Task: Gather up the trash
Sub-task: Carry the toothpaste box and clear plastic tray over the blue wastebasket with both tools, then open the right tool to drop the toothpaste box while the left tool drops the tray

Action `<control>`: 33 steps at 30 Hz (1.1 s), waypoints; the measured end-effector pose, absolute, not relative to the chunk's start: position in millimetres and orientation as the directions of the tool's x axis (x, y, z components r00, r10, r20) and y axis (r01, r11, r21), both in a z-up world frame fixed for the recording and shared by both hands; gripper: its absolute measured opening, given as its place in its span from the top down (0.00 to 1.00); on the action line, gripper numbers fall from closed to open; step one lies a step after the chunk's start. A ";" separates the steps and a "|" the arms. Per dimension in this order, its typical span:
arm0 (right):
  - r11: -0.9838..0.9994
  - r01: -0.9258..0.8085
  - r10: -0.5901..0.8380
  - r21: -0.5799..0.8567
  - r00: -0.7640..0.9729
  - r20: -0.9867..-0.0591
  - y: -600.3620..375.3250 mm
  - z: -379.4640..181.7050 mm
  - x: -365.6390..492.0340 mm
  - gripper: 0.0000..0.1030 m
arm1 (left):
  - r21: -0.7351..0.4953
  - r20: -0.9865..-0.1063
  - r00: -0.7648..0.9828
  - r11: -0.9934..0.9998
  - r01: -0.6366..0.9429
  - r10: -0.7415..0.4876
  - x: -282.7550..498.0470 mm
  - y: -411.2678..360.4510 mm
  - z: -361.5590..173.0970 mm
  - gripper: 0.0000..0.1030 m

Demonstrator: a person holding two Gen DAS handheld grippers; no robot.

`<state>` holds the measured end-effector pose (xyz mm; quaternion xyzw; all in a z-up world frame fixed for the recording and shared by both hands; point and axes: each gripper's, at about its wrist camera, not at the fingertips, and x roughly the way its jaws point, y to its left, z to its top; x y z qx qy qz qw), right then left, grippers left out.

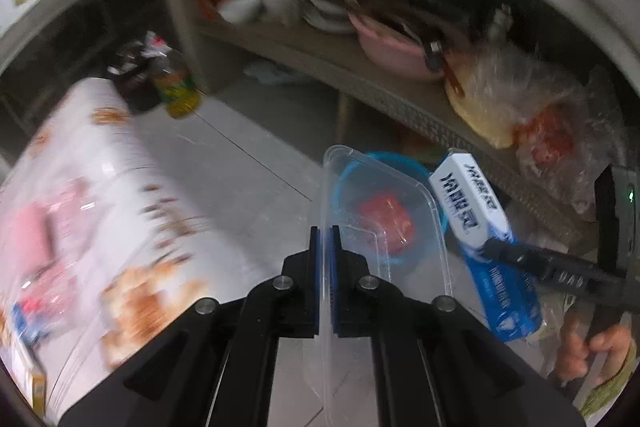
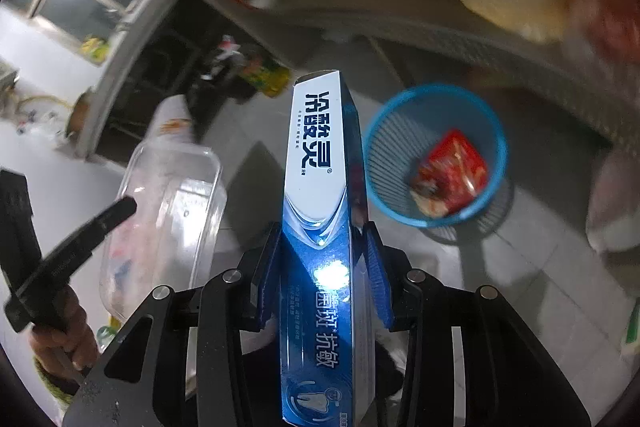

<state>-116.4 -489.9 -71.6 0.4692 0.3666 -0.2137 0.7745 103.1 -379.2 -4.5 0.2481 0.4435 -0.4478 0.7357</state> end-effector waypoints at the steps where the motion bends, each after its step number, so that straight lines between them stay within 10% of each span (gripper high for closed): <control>1: 0.453 0.688 0.022 0.567 0.627 -0.779 -497.6 -81.4 -115.2 0.64 | -0.034 -0.887 0.190 0.470 0.882 -0.420 104.2 -393.8 -13.8 0.97; 10: 0.418 0.757 0.012 0.503 0.549 -0.836 -574.0 -133.3 -79.4 0.49 | -0.127 -0.925 0.072 0.482 0.867 -0.374 124.8 -503.1 -87.7 0.95; 17: 0.420 0.816 -0.067 0.397 0.464 -0.883 -593.6 -161.1 -67.8 0.46 | -0.205 -0.914 0.014 0.492 0.846 -0.404 122.8 -532.6 -107.3 0.72; 27: 0.463 0.817 -0.149 0.344 0.455 -0.878 -547.7 -145.3 -98.9 0.45 | -0.280 -0.863 -0.022 0.441 0.853 -0.505 98.8 -495.0 -62.9 0.71; 33: 0.496 0.791 -0.196 0.358 0.504 -0.841 -520.4 -107.6 -114.4 0.30 | -0.288 -0.811 -0.008 0.387 0.876 -0.585 71.6 -435.4 -4.6 0.51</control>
